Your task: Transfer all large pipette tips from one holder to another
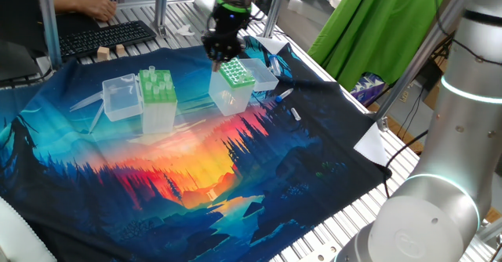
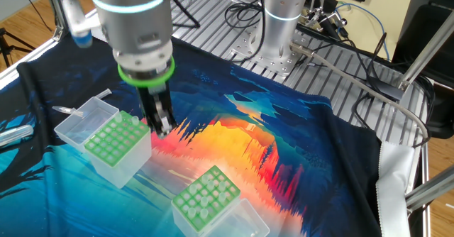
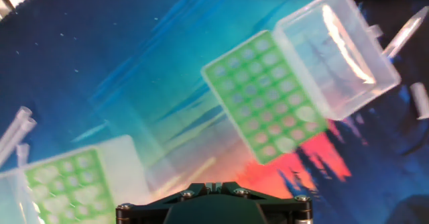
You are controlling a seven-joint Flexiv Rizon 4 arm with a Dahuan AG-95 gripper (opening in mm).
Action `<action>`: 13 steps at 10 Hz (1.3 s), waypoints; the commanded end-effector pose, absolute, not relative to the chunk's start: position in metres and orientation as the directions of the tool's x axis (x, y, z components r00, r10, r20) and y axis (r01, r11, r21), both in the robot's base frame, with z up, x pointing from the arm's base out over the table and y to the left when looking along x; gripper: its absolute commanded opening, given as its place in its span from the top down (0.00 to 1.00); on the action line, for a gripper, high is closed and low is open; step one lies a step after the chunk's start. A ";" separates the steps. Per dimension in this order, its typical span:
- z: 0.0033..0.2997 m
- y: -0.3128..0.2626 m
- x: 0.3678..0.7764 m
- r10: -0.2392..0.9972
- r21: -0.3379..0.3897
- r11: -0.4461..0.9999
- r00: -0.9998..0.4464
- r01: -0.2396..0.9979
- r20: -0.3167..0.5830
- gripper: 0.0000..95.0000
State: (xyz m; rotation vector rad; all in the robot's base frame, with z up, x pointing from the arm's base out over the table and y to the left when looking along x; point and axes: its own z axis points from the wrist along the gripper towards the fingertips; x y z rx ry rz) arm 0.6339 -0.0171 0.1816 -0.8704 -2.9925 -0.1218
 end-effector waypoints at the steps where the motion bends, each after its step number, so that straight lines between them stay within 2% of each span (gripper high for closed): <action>1: 0.178 -0.008 0.640 0.546 0.066 0.835 -0.837 0.547 0.035 1.00; 4: 0.166 0.001 0.652 0.550 0.059 0.833 -0.835 0.551 0.024 1.00; 8: 0.165 0.002 0.654 0.544 0.053 0.837 -0.839 0.544 0.020 1.00; 13: 0.165 0.002 0.654 0.477 0.023 0.878 -0.879 0.477 0.028 1.00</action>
